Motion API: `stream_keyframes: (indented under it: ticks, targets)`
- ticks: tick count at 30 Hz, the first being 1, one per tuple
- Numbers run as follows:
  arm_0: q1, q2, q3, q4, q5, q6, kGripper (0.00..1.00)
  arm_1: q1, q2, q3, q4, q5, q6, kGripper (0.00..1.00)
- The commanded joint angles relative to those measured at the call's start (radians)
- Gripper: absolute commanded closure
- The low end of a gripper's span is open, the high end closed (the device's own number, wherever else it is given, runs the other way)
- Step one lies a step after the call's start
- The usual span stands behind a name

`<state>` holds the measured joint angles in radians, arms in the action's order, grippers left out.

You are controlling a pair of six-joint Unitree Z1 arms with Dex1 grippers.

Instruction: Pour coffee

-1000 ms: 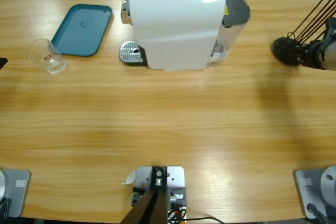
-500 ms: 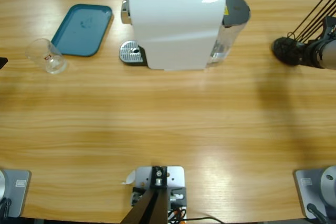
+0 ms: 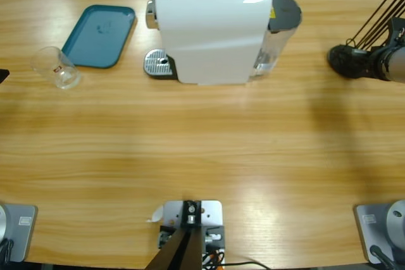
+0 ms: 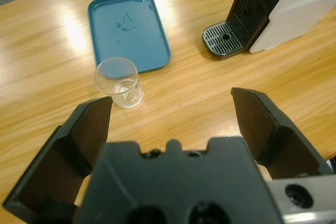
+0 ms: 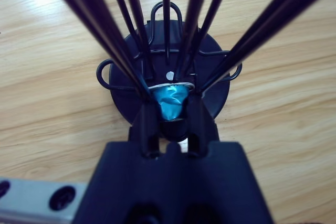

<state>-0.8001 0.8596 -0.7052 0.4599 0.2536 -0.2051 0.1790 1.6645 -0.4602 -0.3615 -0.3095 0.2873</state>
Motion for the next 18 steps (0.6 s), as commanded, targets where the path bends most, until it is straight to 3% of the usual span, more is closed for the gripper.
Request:
stream_keyframes:
  ticks: [1, 18]
  targets:
    - [-0.005, -0.007, 0.043, -0.018, -0.016, -0.007, 0.023, -0.010, -0.080, -0.014, 0.044, -0.040, -0.025, 1.000]
    - [-0.005, -0.004, 0.046, -0.022, -0.038, -0.008, 0.023, 0.070, -0.342, -0.379, 0.586, -0.091, -0.049, 1.000]
